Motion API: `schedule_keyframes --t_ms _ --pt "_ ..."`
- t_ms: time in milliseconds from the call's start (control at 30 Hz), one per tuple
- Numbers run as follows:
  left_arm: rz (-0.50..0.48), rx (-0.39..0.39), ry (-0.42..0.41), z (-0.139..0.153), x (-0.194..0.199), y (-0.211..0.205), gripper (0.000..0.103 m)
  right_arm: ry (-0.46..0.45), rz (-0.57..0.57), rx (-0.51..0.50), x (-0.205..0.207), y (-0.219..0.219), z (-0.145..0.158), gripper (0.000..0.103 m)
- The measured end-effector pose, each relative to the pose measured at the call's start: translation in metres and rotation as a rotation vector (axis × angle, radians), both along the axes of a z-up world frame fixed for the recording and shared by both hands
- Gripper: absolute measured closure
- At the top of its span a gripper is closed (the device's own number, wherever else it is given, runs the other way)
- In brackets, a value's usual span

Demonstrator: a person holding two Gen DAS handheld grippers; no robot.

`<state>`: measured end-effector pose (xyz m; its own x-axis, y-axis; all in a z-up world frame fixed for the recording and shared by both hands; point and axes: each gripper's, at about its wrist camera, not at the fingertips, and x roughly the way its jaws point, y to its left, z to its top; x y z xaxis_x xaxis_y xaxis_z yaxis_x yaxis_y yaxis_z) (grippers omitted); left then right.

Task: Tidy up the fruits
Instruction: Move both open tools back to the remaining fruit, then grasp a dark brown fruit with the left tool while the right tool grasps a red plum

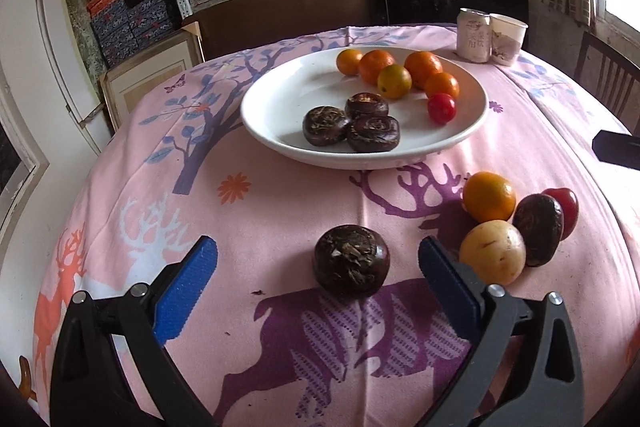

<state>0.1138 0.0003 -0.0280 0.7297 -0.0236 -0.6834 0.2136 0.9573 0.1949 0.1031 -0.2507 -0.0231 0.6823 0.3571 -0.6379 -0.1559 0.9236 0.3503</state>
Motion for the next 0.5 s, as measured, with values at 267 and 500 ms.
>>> schedule_keyframes --t_ms 267,500 --pt "0.02 0.021 0.047 -0.009 0.008 0.001 0.004 0.018 0.107 -0.192 -0.011 0.035 -0.017 0.034" --pt "0.021 0.034 0.09 -0.016 0.014 0.0 0.004 0.033 0.133 -0.192 -0.004 0.042 -0.022 0.05"
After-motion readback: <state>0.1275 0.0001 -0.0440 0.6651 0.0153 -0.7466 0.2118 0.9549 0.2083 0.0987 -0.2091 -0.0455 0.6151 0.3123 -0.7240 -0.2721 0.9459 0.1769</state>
